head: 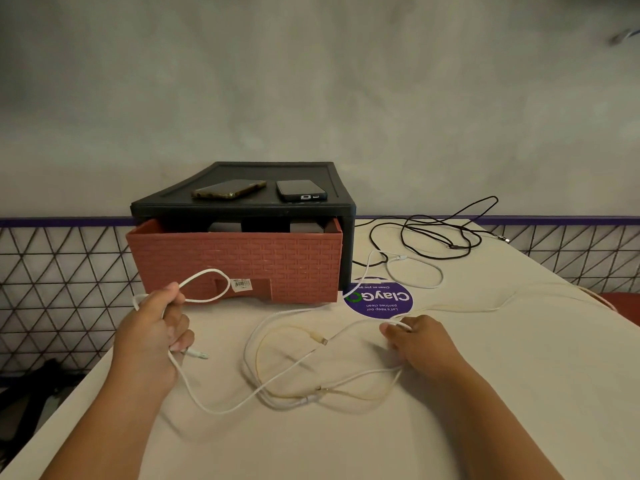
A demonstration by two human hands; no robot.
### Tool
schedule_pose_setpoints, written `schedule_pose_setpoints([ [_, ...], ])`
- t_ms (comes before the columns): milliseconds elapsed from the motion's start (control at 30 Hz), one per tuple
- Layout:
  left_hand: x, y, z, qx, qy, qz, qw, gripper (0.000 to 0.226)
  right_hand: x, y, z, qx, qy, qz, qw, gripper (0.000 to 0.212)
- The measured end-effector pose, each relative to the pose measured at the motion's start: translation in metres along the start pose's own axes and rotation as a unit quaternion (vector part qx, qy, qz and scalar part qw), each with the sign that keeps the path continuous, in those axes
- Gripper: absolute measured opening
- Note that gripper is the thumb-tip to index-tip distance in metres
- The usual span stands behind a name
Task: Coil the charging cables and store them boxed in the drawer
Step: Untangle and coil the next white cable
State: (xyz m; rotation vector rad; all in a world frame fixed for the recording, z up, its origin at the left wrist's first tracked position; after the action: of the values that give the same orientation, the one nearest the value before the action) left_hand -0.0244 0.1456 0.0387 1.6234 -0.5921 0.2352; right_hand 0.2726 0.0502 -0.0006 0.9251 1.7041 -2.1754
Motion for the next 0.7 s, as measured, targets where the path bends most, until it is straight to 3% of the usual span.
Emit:
schedule_pose_setpoints([
  [167,0.000,-0.002,-0.001,-0.006,-0.002,-0.003,1.000,0.031,0.003,-0.002,0.002,-0.011,-0.021,0.021,1.000,0.041],
  [300,0.000,-0.004,-0.002,-0.009,-0.003,-0.016,1.000,0.031,0.005,-0.002,0.000,-0.025,-0.036,0.076,0.996,0.028],
  [433,-0.001,-0.005,-0.002,-0.011,-0.005,-0.023,1.000,0.030,0.003,0.002,-0.004,-0.053,0.024,0.101,0.993,0.020],
  [500,-0.001,-0.005,-0.002,-0.013,-0.007,-0.026,1.000,0.031,0.001,0.006,-0.005,-0.005,0.063,0.094,0.994,0.016],
  [600,0.000,-0.006,-0.002,-0.018,-0.009,-0.030,0.999,0.031,-0.005,0.013,-0.005,0.118,0.108,0.152,0.975,0.046],
  [700,0.001,-0.005,-0.002,-0.021,-0.011,-0.032,0.999,0.031,-0.009,0.015,-0.003,0.186,0.108,0.197,0.957,0.048],
])
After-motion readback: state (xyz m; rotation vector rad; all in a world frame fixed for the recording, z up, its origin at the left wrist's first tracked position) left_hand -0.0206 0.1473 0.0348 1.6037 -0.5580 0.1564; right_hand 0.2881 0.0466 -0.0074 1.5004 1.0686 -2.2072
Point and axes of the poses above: each hand's wrist, its own z-axis away from the middle knuckle, its own x-axis out of the palm, y = z × x, the point moved 1 cm from there along -z, towards the middle knuckle, and after that the axes turned 15 degrees about -y, right-handed, at the moved point
